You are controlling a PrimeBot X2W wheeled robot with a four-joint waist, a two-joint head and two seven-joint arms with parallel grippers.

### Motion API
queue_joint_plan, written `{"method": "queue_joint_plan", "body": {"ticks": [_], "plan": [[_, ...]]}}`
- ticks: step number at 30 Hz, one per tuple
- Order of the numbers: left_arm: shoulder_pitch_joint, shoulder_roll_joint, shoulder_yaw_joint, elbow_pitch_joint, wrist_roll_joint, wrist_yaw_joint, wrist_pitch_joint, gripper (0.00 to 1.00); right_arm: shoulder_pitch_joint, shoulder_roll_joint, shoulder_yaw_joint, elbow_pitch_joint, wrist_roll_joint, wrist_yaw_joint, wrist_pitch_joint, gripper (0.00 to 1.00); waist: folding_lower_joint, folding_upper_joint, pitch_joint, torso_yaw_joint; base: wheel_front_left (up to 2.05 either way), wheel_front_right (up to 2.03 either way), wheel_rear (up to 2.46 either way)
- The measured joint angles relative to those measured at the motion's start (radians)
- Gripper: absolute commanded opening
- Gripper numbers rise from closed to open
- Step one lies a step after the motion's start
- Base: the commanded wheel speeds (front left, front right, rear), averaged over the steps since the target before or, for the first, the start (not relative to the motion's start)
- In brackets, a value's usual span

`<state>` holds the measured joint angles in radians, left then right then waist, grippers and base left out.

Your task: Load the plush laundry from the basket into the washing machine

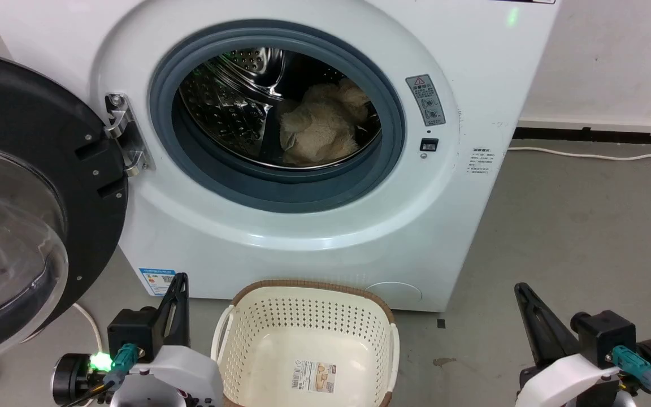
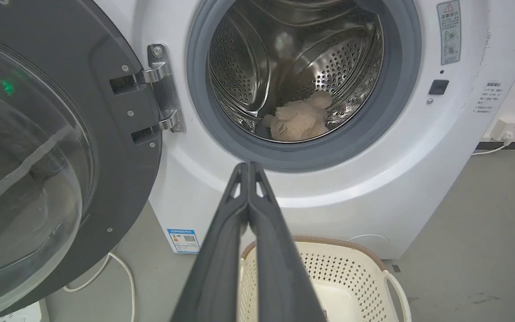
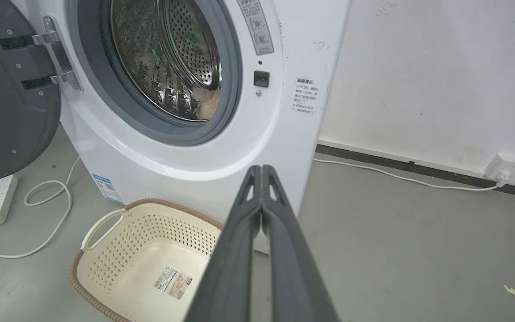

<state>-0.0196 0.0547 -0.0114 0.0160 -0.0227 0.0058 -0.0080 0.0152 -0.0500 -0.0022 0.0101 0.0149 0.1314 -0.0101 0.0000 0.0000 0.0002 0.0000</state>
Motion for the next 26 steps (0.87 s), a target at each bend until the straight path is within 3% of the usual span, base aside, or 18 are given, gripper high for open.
{"method": "queue_joint_plan", "body": {"ticks": [26], "plan": [[0.002, -0.004, 0.011, -0.011, 0.014, -0.001, 0.008, 0.0, -0.004, 0.0, 0.003, -0.005, -0.007, 0.0, 0.009, 0.0, 0.0, 0.0, 0.0, 0.0, 0.0, 0.0, 0.0]]}}
